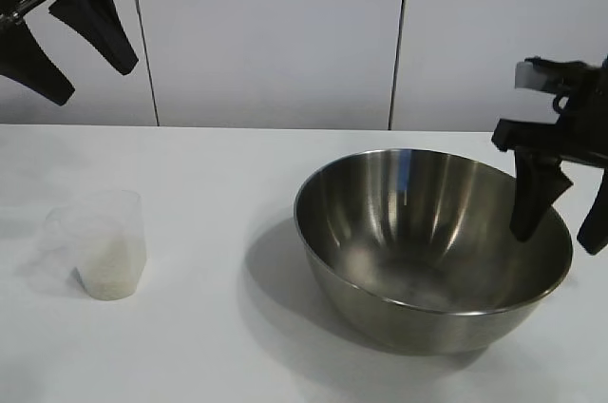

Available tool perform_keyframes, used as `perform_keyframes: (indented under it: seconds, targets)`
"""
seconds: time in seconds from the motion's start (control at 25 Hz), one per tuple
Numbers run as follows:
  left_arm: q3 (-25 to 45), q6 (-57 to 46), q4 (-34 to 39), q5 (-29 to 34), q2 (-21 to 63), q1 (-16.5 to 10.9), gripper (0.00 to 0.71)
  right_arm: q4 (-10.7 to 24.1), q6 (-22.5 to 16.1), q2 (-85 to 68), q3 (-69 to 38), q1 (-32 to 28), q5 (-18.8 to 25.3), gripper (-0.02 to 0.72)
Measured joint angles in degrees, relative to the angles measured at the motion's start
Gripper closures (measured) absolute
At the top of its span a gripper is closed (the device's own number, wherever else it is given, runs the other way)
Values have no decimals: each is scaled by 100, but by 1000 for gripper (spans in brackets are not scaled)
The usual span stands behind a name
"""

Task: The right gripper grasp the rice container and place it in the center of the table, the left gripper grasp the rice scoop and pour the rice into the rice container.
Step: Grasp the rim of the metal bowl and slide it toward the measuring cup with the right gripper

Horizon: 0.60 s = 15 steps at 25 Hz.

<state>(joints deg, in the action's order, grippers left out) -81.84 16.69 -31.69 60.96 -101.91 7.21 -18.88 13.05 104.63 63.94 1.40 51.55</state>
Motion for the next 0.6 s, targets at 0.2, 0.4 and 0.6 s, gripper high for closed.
perform_keyframes:
  seconds: [0.2,0.4,0.6]
  targets:
    - [0,0,0,-15,0,0,178,-706,377,-262,434,-13,392,684]
    - [0,0,0,-15,0,0,178,-949,175,-196,533,723,76,684]
    - [0,0,0,-15,0,0,178,-949,-249,264,533,1403,-408,684]
